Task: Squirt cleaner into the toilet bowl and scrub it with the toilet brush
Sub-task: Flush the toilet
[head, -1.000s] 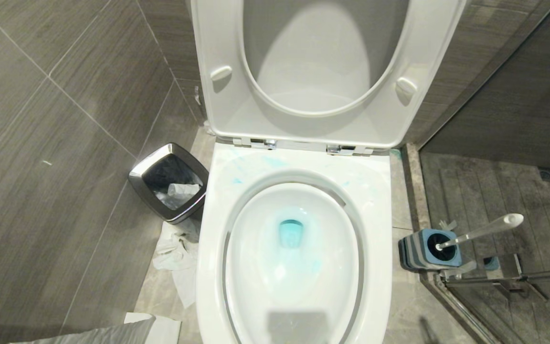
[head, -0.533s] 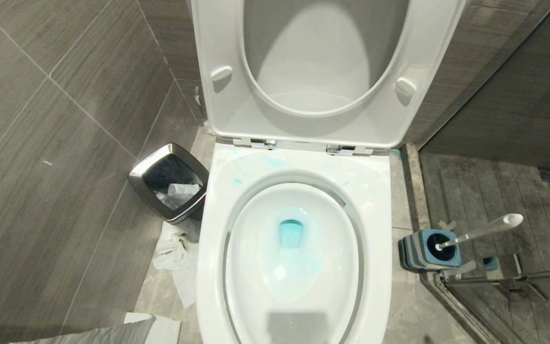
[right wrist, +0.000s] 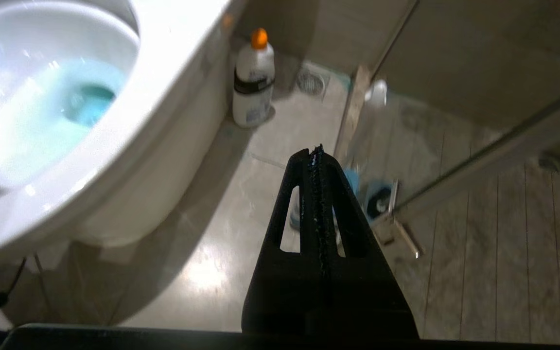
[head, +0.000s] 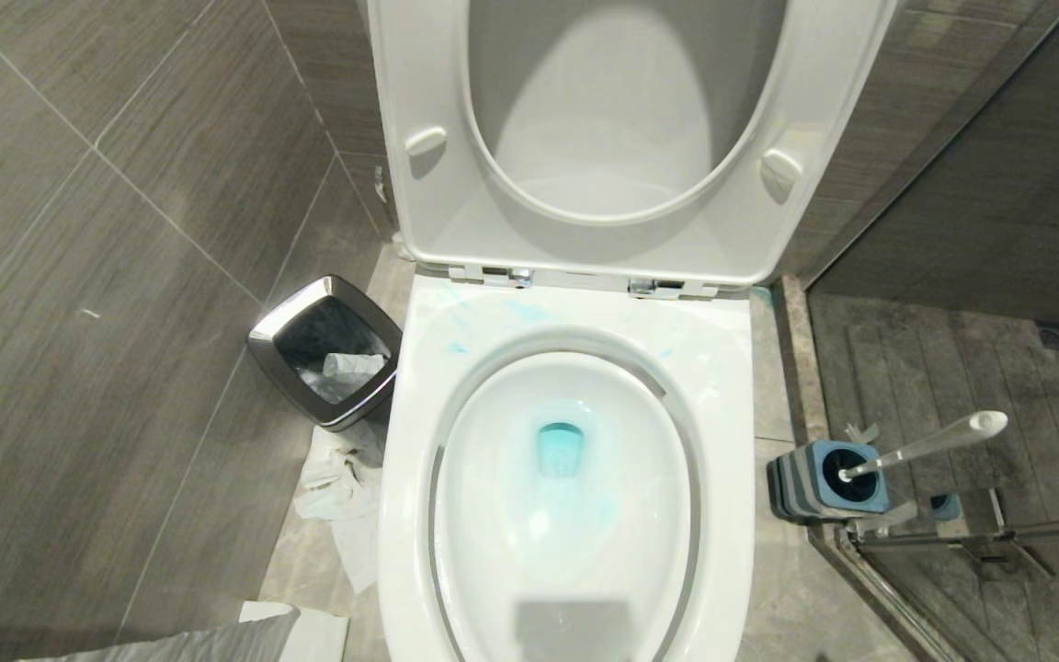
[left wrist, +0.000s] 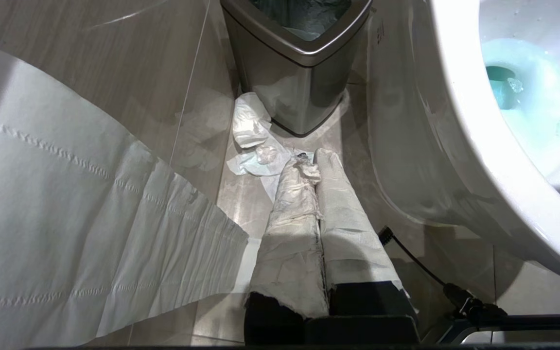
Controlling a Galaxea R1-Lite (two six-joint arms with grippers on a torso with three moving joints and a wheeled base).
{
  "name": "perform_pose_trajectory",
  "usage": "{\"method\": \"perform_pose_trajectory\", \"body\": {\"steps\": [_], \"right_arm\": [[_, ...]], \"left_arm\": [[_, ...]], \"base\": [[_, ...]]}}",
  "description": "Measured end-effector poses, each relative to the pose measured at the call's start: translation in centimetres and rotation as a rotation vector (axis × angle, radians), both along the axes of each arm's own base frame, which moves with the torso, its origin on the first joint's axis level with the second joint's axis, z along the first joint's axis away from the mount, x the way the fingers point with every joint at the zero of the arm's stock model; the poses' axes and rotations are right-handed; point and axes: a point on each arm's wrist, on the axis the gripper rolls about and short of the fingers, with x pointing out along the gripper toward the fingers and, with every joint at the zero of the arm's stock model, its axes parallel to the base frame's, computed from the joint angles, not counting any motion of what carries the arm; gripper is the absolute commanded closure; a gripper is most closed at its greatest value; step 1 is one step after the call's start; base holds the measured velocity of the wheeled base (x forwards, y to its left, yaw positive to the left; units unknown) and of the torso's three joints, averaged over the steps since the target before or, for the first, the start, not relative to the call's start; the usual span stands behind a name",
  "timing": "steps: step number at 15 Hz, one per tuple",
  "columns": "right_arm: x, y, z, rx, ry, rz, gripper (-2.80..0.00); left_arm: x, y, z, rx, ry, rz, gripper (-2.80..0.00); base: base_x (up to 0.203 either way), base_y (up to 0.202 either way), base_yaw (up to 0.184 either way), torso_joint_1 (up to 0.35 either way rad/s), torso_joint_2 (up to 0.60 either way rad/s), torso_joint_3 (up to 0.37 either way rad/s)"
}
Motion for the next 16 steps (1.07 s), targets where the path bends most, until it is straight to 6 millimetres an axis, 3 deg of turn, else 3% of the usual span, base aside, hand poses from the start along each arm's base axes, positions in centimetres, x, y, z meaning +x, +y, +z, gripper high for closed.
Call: {"method": "perform_pose_trajectory", "body": {"steps": [4, 16], "right_arm": [[0.3, 0.0, -1.8, 0.001, 0.129, -0.014, 0.00], [0.3, -0.1, -1.8, 0.148, 0.139, -0.022, 0.00]], "left_arm": [[0.0, 0.0, 0.0, 0.001, 0.001, 0.000, 0.00], [0.0, 0.0, 0.0, 0.000, 0.000, 0.000, 0.00]], "base": [[0.000, 0.000, 0.000, 0.000, 0.00, 0.000], [0.000, 0.000, 0.000, 0.000, 0.00, 0.000]]}}
